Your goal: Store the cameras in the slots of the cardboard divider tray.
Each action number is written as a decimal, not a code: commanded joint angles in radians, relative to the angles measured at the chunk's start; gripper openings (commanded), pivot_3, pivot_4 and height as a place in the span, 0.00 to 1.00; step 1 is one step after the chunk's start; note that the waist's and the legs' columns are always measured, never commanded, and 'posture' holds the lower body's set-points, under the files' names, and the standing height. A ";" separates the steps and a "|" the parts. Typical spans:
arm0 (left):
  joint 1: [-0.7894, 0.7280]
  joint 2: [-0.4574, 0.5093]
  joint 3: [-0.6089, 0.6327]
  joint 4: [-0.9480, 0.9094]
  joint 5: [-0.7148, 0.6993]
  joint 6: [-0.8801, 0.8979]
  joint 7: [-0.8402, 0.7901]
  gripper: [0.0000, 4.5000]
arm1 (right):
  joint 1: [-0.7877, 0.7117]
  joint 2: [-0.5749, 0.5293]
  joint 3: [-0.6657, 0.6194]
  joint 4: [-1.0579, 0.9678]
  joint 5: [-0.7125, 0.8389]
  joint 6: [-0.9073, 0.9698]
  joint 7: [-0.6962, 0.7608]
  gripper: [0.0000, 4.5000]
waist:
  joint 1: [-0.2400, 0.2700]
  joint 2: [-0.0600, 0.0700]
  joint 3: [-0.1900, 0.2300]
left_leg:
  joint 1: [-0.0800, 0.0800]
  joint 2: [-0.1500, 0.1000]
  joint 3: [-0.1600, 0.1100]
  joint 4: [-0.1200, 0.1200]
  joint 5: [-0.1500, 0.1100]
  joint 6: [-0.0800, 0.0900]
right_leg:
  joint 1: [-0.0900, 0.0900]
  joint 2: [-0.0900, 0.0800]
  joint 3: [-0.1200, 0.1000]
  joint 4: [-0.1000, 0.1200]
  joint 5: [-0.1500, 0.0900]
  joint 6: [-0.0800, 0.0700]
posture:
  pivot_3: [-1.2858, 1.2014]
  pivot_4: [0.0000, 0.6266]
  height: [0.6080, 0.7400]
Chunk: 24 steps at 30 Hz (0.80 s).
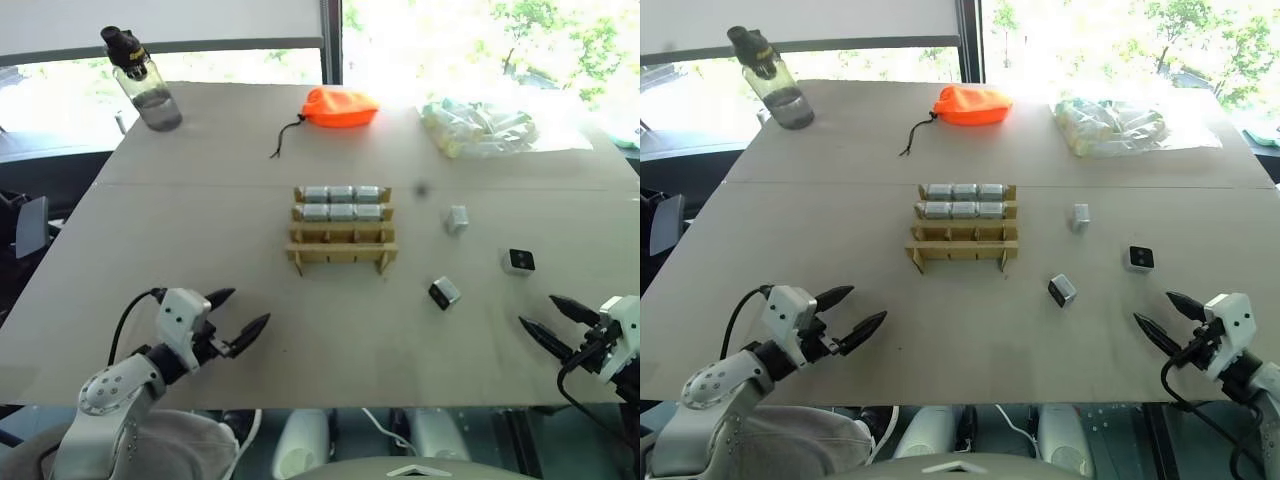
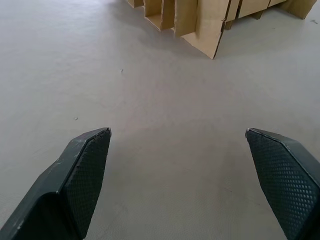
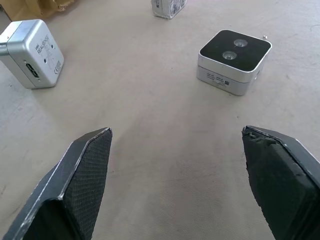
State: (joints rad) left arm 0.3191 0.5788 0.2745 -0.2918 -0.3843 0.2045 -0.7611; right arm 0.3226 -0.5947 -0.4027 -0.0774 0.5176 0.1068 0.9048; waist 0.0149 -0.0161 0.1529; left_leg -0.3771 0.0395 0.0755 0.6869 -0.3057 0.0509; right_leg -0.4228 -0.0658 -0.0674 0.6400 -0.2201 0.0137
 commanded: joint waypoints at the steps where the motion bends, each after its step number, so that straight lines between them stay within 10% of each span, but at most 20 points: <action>1: -0.001 0.007 0.027 0.000 -0.014 -0.025 -0.013 1.00 | 0.005 0.004 -0.019 -0.046 0.014 -0.005 -0.006 0.91 | 0.000 0.000 0.000 | 0.000 0.000 0.000 0.000 0.000 0.000 | 0.000 0.000 0.000 0.000 0.000 0.000 | 0.52 0.24 1.00; 24: -0.155 0.289 0.026 -0.096 -0.281 -0.094 -0.593 1.00 | -0.028 0.063 0.246 -0.342 -0.064 0.135 -0.143 0.91 | 0.000 0.001 0.000 | -0.001 0.000 0.000 0.000 0.000 -0.001 | -0.001 0.001 -0.001 0.000 0.000 0.000 | 0.52 0.24 1.00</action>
State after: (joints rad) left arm 0.1715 0.8384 0.3117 -0.3797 -0.6520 0.1239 -1.2859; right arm 0.3015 -0.5367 -0.1688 -0.3774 0.4685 0.2369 0.7854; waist 0.0149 -0.0153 0.1529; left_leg -0.3780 0.0395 0.0758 0.6870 -0.3055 0.0502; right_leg -0.4236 -0.0651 -0.0686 0.6399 -0.2203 0.0138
